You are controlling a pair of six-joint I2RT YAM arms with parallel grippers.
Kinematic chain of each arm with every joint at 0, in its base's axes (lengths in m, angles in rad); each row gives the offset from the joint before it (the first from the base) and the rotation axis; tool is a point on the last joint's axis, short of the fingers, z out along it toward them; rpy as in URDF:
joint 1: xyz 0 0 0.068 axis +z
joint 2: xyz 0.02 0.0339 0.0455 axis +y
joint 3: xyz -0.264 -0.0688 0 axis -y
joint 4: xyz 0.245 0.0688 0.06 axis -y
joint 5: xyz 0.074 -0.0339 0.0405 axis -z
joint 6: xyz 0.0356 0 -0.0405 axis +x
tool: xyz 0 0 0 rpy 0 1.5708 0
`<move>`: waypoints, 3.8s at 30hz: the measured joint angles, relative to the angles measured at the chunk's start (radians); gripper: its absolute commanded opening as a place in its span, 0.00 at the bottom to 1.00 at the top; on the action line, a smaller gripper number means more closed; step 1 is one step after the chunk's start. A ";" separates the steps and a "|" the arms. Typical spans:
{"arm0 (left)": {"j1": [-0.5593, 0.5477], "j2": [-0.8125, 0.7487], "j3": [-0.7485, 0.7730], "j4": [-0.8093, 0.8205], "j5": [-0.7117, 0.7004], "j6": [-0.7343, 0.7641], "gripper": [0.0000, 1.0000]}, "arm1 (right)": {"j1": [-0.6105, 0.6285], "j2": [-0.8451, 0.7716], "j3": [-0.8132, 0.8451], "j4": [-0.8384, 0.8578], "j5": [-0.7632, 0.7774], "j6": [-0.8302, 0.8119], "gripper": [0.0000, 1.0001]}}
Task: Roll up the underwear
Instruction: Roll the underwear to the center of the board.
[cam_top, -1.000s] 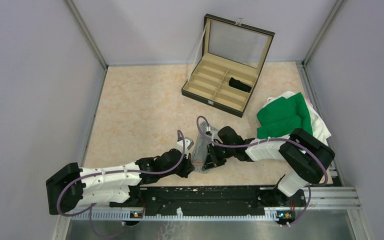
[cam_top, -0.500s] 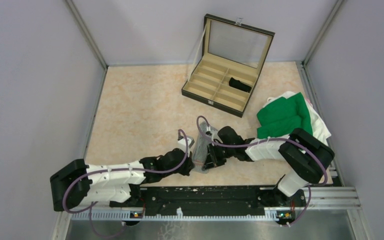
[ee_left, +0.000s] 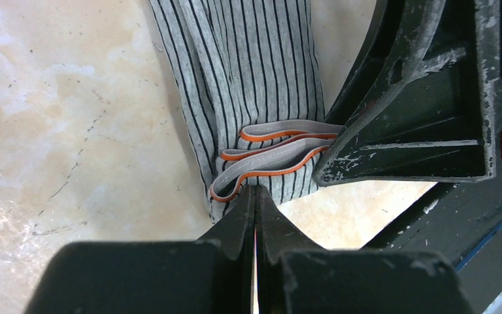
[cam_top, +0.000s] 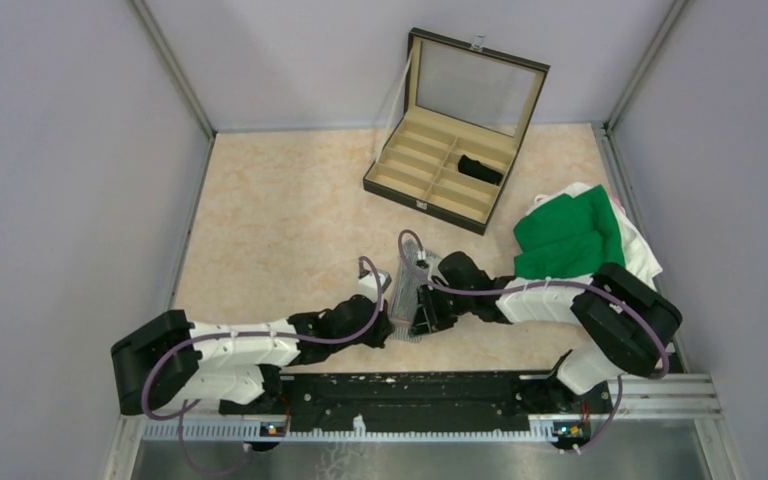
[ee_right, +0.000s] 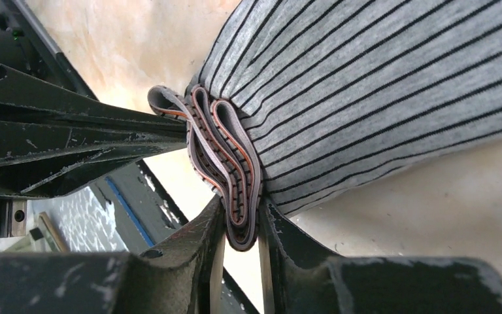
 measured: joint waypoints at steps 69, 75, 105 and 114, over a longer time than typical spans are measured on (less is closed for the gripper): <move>0.053 0.100 0.039 0.062 0.061 -0.041 0.00 | 0.183 -0.284 -0.208 0.348 0.322 -0.367 0.00; 0.055 0.102 0.043 0.055 0.064 -0.041 0.00 | 0.183 -0.243 -0.187 0.319 0.330 -0.309 0.00; 0.060 -0.124 0.023 -0.006 0.131 0.022 0.00 | 0.170 -0.151 -0.126 0.206 0.476 -0.171 0.00; 0.060 0.056 0.029 0.041 0.180 0.041 0.00 | 0.160 -0.151 -0.126 0.202 0.469 -0.132 0.00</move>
